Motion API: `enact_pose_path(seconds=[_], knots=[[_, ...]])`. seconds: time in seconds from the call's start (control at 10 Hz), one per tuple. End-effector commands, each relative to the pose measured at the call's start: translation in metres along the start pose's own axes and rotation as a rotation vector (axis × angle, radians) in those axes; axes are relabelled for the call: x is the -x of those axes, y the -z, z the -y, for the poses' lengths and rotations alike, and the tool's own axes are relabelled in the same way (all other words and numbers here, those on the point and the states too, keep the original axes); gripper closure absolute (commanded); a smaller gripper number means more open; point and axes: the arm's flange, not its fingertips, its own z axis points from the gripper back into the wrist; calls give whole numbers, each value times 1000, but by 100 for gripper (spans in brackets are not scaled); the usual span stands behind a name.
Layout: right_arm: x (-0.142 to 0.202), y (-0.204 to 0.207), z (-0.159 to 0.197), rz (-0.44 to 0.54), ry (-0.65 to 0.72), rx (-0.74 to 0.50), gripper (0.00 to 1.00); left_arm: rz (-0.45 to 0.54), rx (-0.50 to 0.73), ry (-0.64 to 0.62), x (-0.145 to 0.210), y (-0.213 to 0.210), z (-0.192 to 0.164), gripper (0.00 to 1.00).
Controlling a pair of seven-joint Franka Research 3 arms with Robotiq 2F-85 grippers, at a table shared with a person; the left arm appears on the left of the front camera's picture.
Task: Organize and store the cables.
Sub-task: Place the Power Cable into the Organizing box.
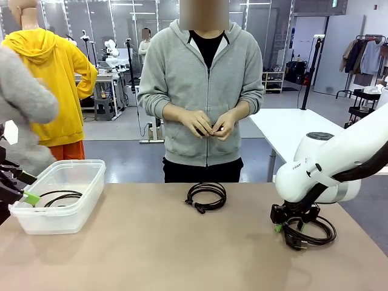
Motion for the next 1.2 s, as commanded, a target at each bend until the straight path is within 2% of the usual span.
enact_pose_path(seconds=[0.0,0.1,0.2,0.3,0.4,0.6,0.8,0.9,1.0,1.1], knots=[[-2,4,-8,-3,30,20,100,10,9,-12,-1,1,0,0],[-1,3,-11,-7,22,18,100,10,9,-12,-1,1,0,0],[0,1,-15,-1,11,25,86,10,9,-12,-1,1,0,0],[0,-3,-18,6,12,38,95,10,9,-12,-1,1,0,0],[0,-7,-19,5,18,39,100,10,9,-12,-1,1,0,0],[0,-24,-24,11,31,59,100,10,9,-12,-1,1,0,0],[4,-60,-33,10,44,41,100,10,9,-12,-1,1,0,0],[6,-81,-41,29,65,58,86,10,9,-12,-1,1,0,0],[8,-101,-55,24,61,50,86,10,9,-12,-1,1,0,0],[10,-111,-71,11,46,-13,86,10,9,-12,-1,1,0,0]])
